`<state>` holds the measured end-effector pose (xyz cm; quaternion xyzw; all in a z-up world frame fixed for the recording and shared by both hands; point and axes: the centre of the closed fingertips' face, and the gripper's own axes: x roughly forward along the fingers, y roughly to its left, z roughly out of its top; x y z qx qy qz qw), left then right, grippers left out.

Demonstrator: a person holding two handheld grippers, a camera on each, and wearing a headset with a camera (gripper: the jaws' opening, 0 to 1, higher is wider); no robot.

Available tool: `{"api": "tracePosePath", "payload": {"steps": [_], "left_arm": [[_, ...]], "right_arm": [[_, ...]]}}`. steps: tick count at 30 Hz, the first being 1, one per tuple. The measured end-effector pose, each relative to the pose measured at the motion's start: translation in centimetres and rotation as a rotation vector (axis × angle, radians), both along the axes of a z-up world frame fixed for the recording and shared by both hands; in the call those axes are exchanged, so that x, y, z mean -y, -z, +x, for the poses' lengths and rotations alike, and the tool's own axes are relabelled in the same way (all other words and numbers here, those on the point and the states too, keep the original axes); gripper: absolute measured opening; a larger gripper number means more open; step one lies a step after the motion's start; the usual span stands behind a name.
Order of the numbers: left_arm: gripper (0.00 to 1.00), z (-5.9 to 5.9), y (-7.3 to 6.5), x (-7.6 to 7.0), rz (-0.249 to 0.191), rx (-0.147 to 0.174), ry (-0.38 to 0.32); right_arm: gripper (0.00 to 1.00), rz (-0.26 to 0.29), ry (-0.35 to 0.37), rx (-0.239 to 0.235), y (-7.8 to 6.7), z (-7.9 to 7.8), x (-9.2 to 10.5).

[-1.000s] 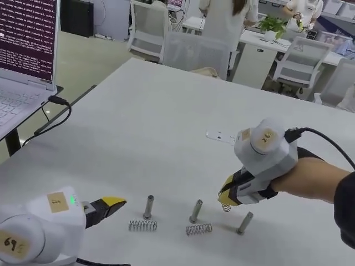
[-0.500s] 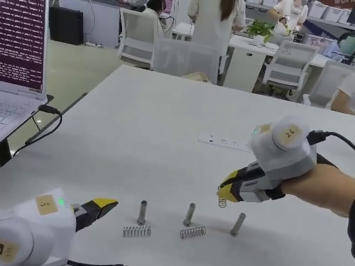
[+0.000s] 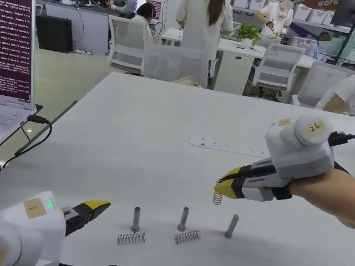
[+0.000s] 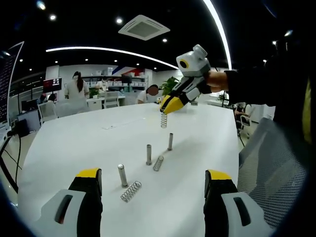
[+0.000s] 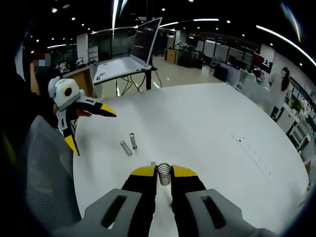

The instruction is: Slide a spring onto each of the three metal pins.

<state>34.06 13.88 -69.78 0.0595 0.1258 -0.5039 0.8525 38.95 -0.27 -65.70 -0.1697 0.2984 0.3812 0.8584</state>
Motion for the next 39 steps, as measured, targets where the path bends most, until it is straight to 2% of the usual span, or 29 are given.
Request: {"api": "tracePosePath", "payload": {"steps": [10,16,24,31,39], "left_arm": [[0.84,0.6,-0.3,-0.3,-0.002,0.014,0.001],[0.84,0.8,-0.6,-0.4,-0.008,0.018,0.003],[0.85,0.7,-0.8,-0.1,-0.012,0.023,0.017],[0.85,0.7,-0.9,-0.1,-0.012,0.023,0.015],[0.85,0.9,-0.7,-0.2,0.001,0.019,0.004]], "right_arm": [[0.08,0.061,0.051,0.028,-1.3,-1.5,0.8],[0.08,0.064,0.078,0.038,-1.7,-2.3,1.6],[0.08,0.078,0.13,0.059,-2.5,-2.3,3.1],[0.08,0.081,0.159,0.053,-1.7,-2.1,4.1],[0.08,0.096,0.181,0.024,0.0,-1.5,5.0]]}}
